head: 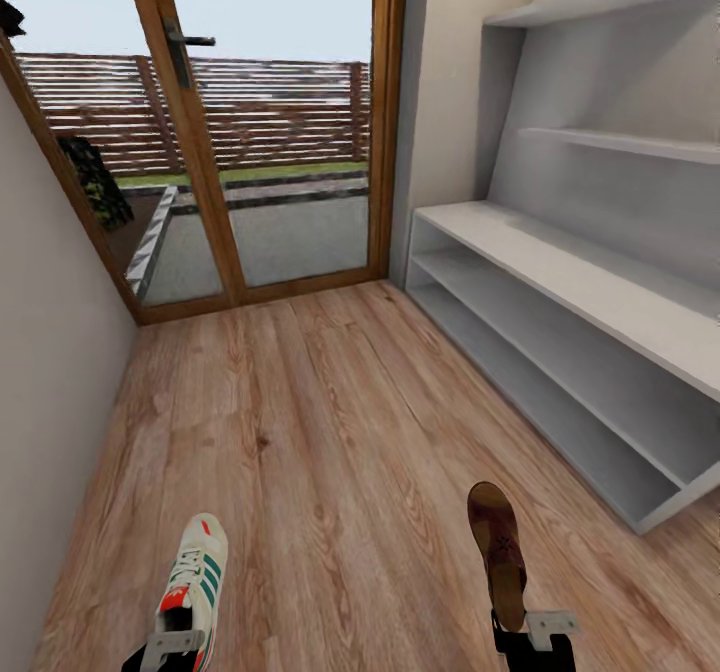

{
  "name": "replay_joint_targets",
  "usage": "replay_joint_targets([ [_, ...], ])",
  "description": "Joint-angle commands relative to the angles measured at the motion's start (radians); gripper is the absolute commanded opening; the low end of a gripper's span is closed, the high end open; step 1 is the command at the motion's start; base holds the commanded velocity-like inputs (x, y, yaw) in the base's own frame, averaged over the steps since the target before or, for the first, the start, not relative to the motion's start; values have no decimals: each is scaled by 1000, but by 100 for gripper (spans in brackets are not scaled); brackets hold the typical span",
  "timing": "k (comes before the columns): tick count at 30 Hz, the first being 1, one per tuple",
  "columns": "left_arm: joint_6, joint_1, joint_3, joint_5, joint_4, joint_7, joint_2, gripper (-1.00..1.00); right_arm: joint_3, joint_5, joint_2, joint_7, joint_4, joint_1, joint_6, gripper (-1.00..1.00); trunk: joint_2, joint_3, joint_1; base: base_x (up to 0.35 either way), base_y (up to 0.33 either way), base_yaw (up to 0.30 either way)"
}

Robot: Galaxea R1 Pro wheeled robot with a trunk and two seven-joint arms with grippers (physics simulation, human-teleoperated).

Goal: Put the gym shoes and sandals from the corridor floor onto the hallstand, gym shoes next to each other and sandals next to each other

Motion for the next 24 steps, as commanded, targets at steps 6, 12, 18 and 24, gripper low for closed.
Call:
replay_joint_targets([
  [6, -2, 0, 6, 2, 1, -7, 0, -100, -3, 6, 0, -4, 1, -1, -3, -100, 0, -1, 0, 331, 101, -258],
  [12, -2, 0, 5, 1, 1, -7, 0, -100, -3, 6, 0, -4, 1, -1, -3, -100, 0, -1, 0, 331, 106, -265],
  [18, -2, 0, 5, 0, 1, -7, 0, -100, -3, 6, 0, -4, 1, -1, -3, -100, 0, -1, 0, 318, 170, -265],
  [24, -2, 0, 6, 0, 2, -7, 0, -100, -3, 6, 0, -4, 1, -1, -3, -100, 0, -1, 0, 306, 204, -265],
])
